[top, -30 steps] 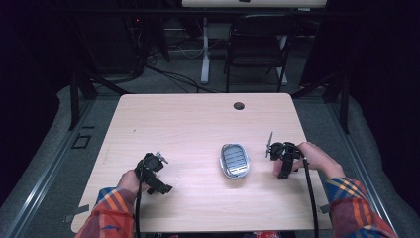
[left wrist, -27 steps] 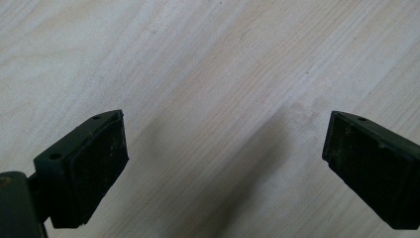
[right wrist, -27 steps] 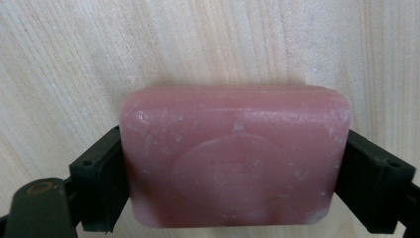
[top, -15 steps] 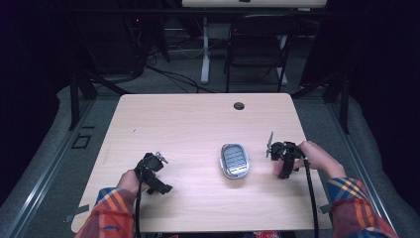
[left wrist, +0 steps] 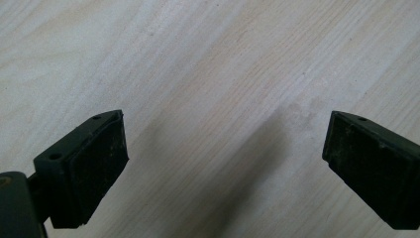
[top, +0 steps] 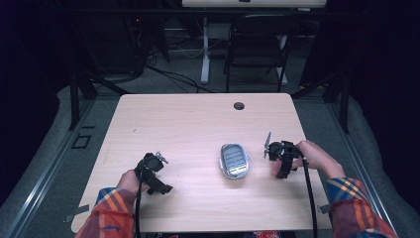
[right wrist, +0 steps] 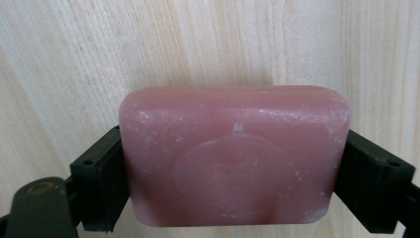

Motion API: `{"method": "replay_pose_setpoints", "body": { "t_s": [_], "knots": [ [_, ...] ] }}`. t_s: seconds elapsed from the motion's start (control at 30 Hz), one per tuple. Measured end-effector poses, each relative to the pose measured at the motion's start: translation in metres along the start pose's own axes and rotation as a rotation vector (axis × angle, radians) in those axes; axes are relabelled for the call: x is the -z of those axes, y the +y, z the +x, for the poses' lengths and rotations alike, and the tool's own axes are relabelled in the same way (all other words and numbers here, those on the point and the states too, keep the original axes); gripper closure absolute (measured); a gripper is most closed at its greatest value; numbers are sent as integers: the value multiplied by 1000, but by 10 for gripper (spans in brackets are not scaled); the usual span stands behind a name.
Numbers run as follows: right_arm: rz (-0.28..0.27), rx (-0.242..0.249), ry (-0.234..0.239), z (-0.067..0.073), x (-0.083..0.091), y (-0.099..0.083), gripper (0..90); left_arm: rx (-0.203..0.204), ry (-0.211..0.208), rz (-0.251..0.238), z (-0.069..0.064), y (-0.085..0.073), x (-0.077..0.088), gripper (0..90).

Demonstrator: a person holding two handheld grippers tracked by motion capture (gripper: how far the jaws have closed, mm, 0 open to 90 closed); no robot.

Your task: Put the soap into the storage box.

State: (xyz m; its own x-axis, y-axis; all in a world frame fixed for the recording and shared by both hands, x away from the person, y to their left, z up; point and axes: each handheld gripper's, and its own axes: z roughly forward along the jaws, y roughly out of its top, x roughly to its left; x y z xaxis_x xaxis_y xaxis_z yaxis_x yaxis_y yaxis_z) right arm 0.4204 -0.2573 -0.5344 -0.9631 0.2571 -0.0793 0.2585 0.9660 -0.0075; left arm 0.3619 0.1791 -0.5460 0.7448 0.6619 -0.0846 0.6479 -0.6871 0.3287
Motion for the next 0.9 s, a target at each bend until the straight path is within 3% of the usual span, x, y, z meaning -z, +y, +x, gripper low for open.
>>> {"method": "replay_pose_setpoints", "body": {
  "t_s": [0.43, 0.9],
  "knots": [
    [-39, 58, -27, 8, 12, 12, 130, -1, -4, 4, 0, 0, -1, 34],
    [-22, 97, -10, 12, 13, 25, 130, -3, -5, 7, 0, 0, -1, 34]
  ]
}}
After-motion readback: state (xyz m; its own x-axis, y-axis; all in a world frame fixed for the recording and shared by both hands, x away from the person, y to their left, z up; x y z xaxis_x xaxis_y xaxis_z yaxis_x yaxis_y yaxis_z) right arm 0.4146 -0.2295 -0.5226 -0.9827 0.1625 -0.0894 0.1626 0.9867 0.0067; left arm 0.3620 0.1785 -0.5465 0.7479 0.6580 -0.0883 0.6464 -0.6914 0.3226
